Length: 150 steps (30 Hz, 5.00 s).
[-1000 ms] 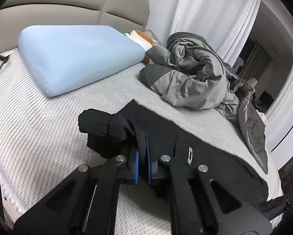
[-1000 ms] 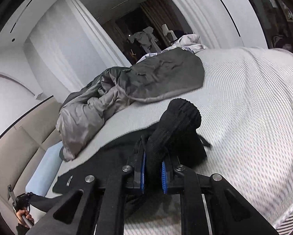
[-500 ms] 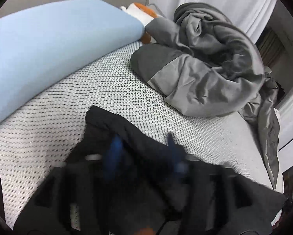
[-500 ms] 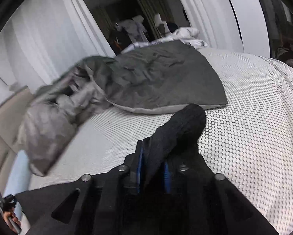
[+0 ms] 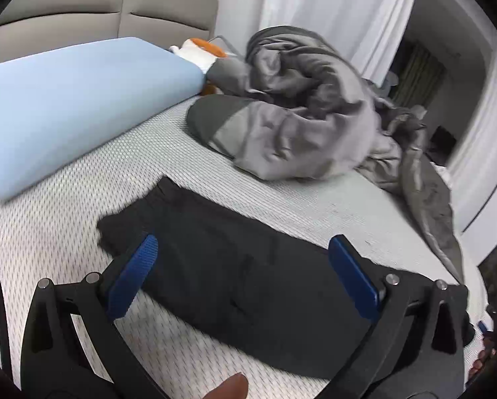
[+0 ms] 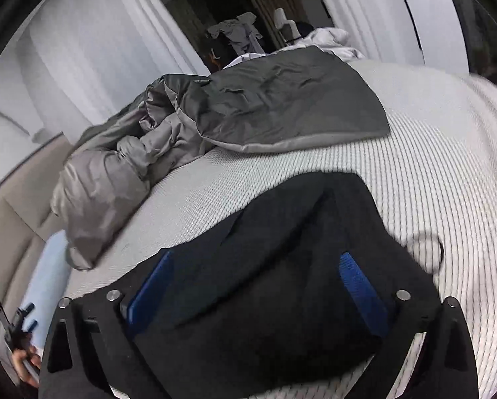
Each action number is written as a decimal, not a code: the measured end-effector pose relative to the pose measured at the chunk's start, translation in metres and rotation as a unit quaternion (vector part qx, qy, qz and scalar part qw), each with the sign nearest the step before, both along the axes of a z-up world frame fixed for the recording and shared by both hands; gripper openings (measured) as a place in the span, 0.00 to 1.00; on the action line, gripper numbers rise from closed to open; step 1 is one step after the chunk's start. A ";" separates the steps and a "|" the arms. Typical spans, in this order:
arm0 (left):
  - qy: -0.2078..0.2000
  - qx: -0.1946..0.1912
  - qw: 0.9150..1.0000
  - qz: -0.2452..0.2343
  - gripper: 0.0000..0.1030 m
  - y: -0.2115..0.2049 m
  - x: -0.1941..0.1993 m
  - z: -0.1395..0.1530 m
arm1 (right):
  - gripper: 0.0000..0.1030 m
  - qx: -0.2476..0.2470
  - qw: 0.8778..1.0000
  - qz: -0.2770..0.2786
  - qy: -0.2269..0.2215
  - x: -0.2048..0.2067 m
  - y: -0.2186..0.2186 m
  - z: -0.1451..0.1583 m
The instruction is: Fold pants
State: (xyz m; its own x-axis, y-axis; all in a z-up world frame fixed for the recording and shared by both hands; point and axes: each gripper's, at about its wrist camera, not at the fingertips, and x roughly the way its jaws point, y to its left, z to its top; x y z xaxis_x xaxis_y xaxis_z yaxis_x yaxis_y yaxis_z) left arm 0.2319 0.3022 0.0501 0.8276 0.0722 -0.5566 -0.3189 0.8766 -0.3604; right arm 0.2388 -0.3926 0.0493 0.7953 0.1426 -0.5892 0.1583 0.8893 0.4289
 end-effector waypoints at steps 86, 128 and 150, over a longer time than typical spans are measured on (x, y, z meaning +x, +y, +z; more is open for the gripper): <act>0.099 -0.061 0.993 -0.020 0.23 -0.124 -0.192 -0.084 | 0.22 0.134 0.980 0.095 0.110 -0.192 -0.013 -0.063; -0.011 -0.006 0.983 -0.183 0.99 -0.228 -0.121 -0.047 | 0.98 -0.257 0.890 0.357 0.117 -0.035 0.198 -0.028; 0.034 -0.015 0.988 -0.149 0.99 -0.208 -0.116 -0.066 | 0.06 -0.327 0.890 0.306 0.084 -0.014 0.228 -0.035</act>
State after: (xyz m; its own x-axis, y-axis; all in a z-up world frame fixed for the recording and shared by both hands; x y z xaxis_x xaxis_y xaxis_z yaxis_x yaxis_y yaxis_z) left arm 0.1162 0.0938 -0.0155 0.7704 -0.1864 -0.6096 -0.0726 0.9244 -0.3745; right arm 0.2253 -0.1649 0.0146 0.5791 0.1013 -0.8090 -0.4293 0.8814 -0.1970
